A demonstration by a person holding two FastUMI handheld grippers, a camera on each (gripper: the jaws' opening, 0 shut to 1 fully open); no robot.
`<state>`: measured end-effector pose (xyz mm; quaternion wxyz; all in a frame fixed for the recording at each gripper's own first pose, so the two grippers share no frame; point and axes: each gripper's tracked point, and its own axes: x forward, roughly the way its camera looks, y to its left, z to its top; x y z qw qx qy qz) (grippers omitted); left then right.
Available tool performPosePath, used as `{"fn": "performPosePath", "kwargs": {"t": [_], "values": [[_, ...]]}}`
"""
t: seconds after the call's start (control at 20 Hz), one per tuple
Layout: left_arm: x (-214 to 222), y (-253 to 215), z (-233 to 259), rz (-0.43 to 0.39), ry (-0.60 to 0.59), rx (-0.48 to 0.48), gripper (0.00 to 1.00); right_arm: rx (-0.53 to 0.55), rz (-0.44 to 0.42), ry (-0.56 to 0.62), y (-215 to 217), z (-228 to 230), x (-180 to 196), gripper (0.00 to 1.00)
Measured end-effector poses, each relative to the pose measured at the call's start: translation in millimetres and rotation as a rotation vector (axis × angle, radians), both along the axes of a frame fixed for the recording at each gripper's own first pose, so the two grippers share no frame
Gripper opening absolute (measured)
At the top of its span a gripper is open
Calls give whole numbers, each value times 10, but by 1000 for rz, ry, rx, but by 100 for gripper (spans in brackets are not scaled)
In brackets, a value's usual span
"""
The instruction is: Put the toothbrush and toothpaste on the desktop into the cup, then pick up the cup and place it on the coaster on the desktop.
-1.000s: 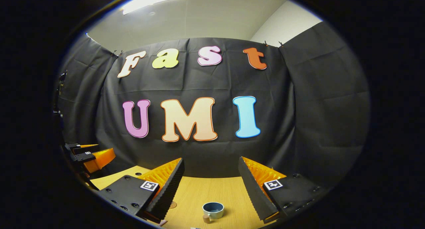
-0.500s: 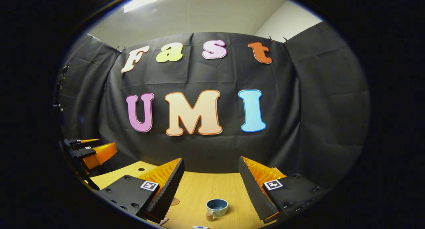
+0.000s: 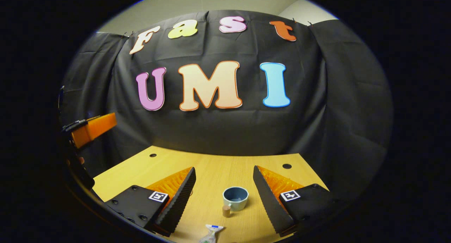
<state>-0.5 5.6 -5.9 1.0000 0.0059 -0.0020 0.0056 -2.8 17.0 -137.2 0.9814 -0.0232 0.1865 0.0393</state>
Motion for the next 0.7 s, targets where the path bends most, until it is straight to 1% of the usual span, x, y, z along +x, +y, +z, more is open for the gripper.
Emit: {"fn": "performPosePath", "kwargs": {"t": [0.15,0.2,0.55,0.6,0.7], "values": [[-20,40,-9,5,-1,4,92,-33,10,120,-7,-442,-95,99],[-25,56,-11,7,0,6,93,-38,16,158,0,-563,-131,99],[-44,186,-100,27,19,5,92,-62,38,409,41,-1414,-474,100],[-47,209,-105,30,23,7,94,-63,39,437,33,-1506,-547,100],[-58,245,-129,35,28,11,94,-67,35,495,19,-1693,-658,100]]}}
